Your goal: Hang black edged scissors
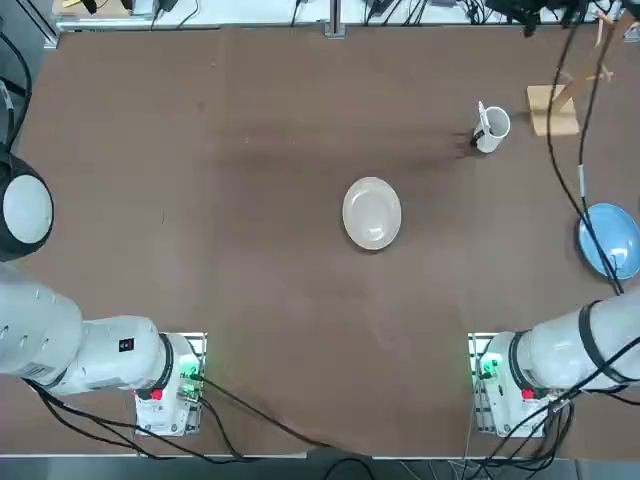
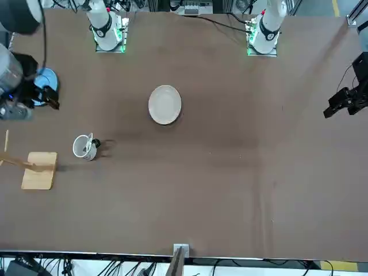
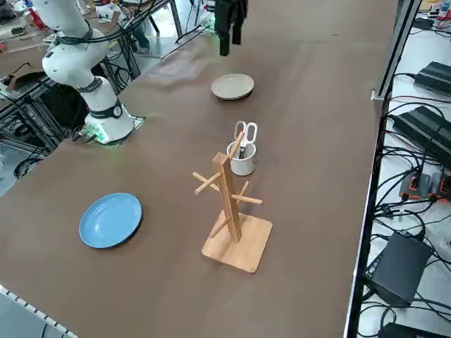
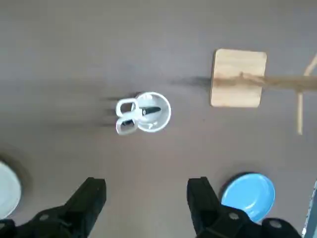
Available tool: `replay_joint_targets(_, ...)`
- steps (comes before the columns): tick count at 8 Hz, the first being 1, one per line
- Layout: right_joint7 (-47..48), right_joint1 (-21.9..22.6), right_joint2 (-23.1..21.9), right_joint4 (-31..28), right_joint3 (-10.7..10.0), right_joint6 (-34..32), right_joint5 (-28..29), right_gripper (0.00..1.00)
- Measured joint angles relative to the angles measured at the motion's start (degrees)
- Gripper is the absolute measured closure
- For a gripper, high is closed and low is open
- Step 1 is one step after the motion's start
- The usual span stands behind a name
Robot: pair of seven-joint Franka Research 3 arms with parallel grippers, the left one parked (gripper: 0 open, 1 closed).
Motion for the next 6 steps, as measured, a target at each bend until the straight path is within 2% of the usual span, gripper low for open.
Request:
replay_joint_targets(2,3.67,2.91,4.68,-0.05,0.13,3.66,-3.41,0.0)
replay_joint_targets(6,16.33,6.42,12.95,-1.01,0.14,10.55,-6.46,0.0)
